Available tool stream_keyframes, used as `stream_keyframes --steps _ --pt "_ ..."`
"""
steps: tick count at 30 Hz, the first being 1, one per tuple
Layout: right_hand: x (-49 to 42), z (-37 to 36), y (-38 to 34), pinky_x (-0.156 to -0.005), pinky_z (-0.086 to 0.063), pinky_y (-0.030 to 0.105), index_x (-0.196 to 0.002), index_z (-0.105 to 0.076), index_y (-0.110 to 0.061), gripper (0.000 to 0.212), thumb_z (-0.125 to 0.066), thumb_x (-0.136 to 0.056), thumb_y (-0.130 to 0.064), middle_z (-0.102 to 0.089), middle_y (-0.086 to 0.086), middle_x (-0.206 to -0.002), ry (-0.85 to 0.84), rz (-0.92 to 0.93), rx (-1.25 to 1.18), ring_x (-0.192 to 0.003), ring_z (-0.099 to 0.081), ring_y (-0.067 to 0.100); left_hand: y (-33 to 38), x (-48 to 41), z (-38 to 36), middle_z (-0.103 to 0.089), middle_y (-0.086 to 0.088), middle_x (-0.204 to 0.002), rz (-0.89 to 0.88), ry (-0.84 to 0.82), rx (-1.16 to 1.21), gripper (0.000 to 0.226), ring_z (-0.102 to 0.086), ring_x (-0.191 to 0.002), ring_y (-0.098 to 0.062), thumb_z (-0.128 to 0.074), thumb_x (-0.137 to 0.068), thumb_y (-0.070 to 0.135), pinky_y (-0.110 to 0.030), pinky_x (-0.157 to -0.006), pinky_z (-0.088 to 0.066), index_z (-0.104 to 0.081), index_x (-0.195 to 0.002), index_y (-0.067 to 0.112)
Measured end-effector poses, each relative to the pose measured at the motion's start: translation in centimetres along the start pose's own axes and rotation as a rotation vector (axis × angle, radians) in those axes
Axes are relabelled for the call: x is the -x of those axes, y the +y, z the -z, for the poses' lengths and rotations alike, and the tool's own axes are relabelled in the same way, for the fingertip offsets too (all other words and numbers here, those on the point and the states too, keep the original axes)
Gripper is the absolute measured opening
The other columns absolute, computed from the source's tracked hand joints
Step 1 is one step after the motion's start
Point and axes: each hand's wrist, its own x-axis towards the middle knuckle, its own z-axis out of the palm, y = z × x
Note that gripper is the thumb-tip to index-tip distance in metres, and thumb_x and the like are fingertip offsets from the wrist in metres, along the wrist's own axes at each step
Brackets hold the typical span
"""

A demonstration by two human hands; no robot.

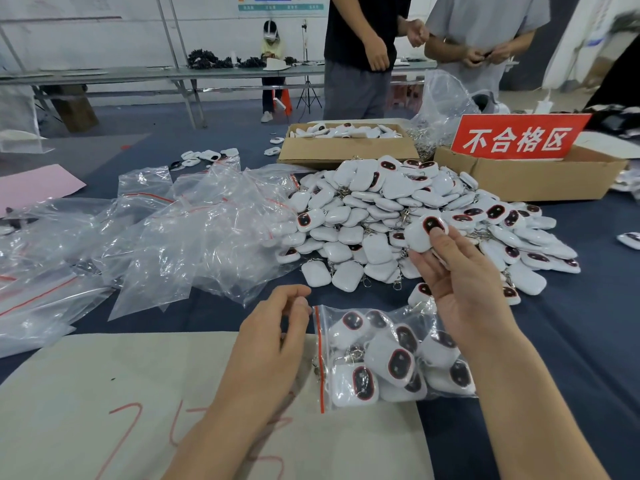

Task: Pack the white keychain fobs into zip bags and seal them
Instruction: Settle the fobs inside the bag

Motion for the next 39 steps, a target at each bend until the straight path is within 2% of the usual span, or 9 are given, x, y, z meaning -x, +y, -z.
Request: stream_keyframes --steps 5,11,12,15,19,24,33,37,39 --pt "0.9 -0.7 0.0 -0.078 -0.060 0.024 -0.115 -0.068 -0.009 0.035 -0.072 -0.081 -0.018 -0.076 0.010 -0.108 -0.184 0.011 0.225 -0.091 -0.075 0.017 1.5 0.1 0.2 -0.069 0.027 -0.103 -0.048 0.074 0.121 0.014 -0.064 -0.101 0.003 -0.054 -0.100 0.046 -0.005 -0.077 -0.043 -0.066 -0.107 0.046" --pt "3.7 -3.1 2.0 -0.070 -0.059 0.020 -0.100 -0.076 -0.022 0.019 -0.077 -0.081 -0.021 -0.076 0.002 -0.102 -0.535 0.075 0.625 -0.090 -0.075 0.018 3.8 0.4 0.4 -0.076 0.010 -0.100 -0.091 0.061 0.435 0.013 -0.071 -0.096 -0.005 -0.064 -0.096 0.036 -0.009 -0.078 -0.049 -0.072 -0.106 0.037" --pt "4.0 -3.4 2.3 -0.068 -0.061 0.025 -0.100 -0.075 -0.022 0.019 -0.077 -0.082 -0.022 -0.076 0.001 -0.100 -0.559 0.098 0.653 -0.086 -0.075 0.017 3.9 0.4 0.5 -0.077 0.009 -0.097 -0.115 0.068 0.442 0.013 -0.071 -0.091 -0.004 -0.063 -0.095 0.033 -0.010 -0.077 -0.050 -0.073 -0.104 0.035" --pt "4.6 -4.0 2.9 -0.081 -0.055 0.067 -0.100 -0.075 -0.024 0.020 -0.079 -0.081 -0.027 -0.076 0.002 -0.100 -0.565 0.115 0.661 -0.089 -0.075 0.027 3.9 0.3 0.9 -0.075 0.011 -0.089 -0.130 0.101 0.447 0.012 -0.069 -0.079 -0.002 -0.063 -0.096 0.031 -0.011 -0.073 -0.051 -0.072 -0.099 0.038" --pt "4.7 -3.9 3.0 -0.086 -0.047 0.075 -0.099 -0.076 -0.030 0.016 -0.078 -0.083 -0.027 -0.078 0.005 -0.095 -0.580 0.078 0.693 -0.091 -0.074 0.033 4.2 0.4 0.9 -0.074 0.012 -0.088 -0.149 0.059 0.427 0.018 -0.067 -0.077 0.000 -0.058 -0.096 0.031 -0.012 -0.071 -0.052 -0.072 -0.102 0.040" --pt "4.5 -3.8 3.0 -0.079 -0.052 0.052 -0.099 -0.077 -0.025 0.012 -0.075 -0.087 -0.024 -0.078 0.011 -0.092 -0.596 0.009 0.691 -0.087 -0.076 0.031 4.1 0.4 1.1 -0.072 0.005 -0.082 -0.113 0.044 0.433 0.014 -0.061 -0.071 -0.002 -0.058 -0.095 0.033 -0.016 -0.067 -0.051 -0.071 -0.095 0.029" --pt "3.5 -2.3 1.9 -0.080 -0.059 0.027 -0.112 -0.076 -0.018 0.034 -0.070 -0.085 -0.038 -0.076 0.015 -0.106 -0.707 -0.139 0.601 -0.098 -0.074 0.031 4.2 0.4 0.8 -0.068 0.007 -0.075 -0.076 0.011 0.483 0.012 -0.059 -0.070 -0.002 -0.066 -0.093 0.033 -0.015 -0.067 -0.050 -0.070 -0.089 0.022" --pt "4.0 -3.1 2.5 -0.095 -0.053 0.060 -0.106 -0.077 -0.024 0.024 -0.074 -0.084 -0.031 -0.076 0.015 -0.101 -0.643 -0.058 0.665 -0.094 -0.074 0.033 4.2 0.4 0.8 -0.074 0.007 -0.085 -0.063 0.028 0.478 0.017 -0.065 -0.073 -0.002 -0.063 -0.093 0.038 -0.015 -0.070 -0.052 -0.073 -0.097 0.025" --pt "4.4 -3.6 2.9 -0.094 -0.049 0.066 -0.102 -0.077 -0.022 0.015 -0.073 -0.087 -0.022 -0.077 0.012 -0.098 -0.598 -0.005 0.677 -0.093 -0.073 0.035 4.1 0.4 0.9 -0.075 0.008 -0.085 -0.062 0.037 0.465 0.015 -0.065 -0.073 -0.002 -0.061 -0.094 0.036 -0.015 -0.070 -0.052 -0.073 -0.098 0.028"
